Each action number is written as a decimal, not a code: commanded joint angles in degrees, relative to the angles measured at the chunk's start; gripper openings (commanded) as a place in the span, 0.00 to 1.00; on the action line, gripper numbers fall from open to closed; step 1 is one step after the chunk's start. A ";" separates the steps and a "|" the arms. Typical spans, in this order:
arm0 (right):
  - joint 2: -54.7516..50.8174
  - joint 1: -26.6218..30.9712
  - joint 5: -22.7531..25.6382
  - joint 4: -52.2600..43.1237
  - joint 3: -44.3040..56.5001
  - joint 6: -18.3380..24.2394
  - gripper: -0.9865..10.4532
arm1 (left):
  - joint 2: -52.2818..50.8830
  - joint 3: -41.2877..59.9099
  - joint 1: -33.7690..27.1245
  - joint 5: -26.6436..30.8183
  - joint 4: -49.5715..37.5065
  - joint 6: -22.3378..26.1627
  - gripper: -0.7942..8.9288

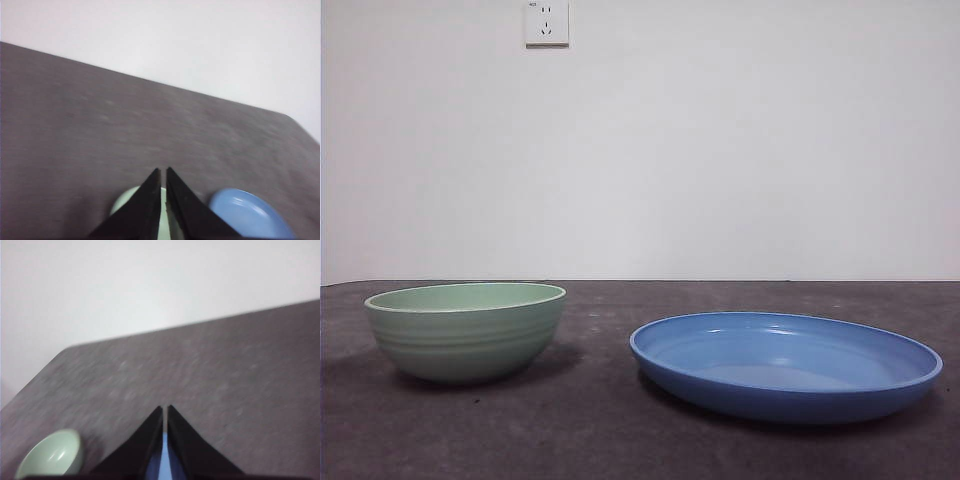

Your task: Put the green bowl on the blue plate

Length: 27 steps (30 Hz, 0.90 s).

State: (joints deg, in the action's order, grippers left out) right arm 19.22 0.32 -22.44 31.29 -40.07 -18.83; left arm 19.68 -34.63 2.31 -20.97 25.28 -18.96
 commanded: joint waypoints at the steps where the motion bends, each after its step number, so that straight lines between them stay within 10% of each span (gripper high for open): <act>1: 3.78 -0.20 -3.41 3.98 -4.68 3.93 0.10 | 4.15 -5.79 0.24 -5.14 2.78 -0.11 0.10; 27: 15.50 -10.05 -12.04 20.65 -16.98 13.92 0.10 | 24.13 -26.77 11.82 -12.39 20.33 15.74 0.11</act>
State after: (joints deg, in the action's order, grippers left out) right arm 34.28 -9.63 -34.46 52.14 -56.03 -5.78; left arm 43.51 -59.94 13.93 -33.01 46.11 -4.75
